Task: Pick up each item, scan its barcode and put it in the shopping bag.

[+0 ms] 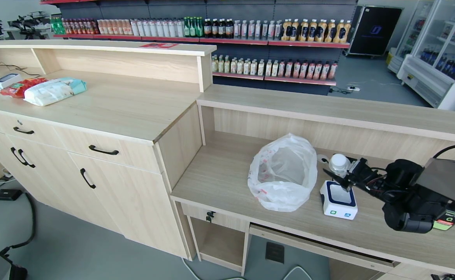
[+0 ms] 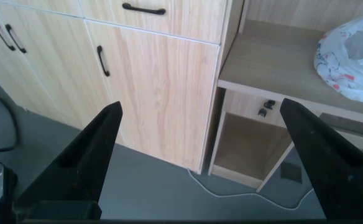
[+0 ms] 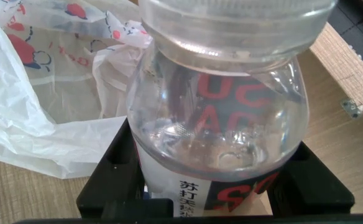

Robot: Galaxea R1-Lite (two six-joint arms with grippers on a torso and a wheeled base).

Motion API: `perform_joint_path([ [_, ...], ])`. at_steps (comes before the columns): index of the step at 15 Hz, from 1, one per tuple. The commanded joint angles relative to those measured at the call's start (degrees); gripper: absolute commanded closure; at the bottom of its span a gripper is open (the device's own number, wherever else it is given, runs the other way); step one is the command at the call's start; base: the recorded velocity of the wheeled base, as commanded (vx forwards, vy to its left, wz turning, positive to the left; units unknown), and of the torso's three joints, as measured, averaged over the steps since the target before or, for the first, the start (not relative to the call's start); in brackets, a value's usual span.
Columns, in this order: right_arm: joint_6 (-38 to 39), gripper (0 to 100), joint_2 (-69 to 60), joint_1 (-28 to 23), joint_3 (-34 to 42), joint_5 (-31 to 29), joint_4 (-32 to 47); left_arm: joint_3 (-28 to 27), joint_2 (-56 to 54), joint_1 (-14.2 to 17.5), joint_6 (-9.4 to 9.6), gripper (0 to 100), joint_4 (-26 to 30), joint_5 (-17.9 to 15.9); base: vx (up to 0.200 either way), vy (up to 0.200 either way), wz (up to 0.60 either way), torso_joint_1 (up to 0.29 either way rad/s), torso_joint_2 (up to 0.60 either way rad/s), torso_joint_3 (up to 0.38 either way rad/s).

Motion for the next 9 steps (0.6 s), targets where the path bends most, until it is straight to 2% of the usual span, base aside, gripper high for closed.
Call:
perform_joint_path([
  [1,-0.05,100,0.56,0.15,-0.37,0.03,-0.08,0.00,-0.02,0.02,-0.02,0,0.00,0.02,0.000,0.000,0.00,0.000,0.00,0.000],
  [6,0.48,100,-0.58,0.24,-0.02,-0.23,-0.08,0.00,-0.02,0.02,-0.02,0,0.00,0.02,0.000,0.000,0.00,0.000,0.00,0.000],
  [7,1.09,100,-4.97,0.86,1.21,-0.41,-0.08,0.00,-0.02,0.02,-0.02,0,0.00,0.02,0.000,0.000,0.00,0.000,0.00,0.000],
  [9,5.31,100,-21.32,2.00,9.47,-0.67,5.54,0.00,-0.02,-0.07,-0.02,0,0.00,0.02,0.000,0.000,0.00,0.000,0.00,0.000],
])
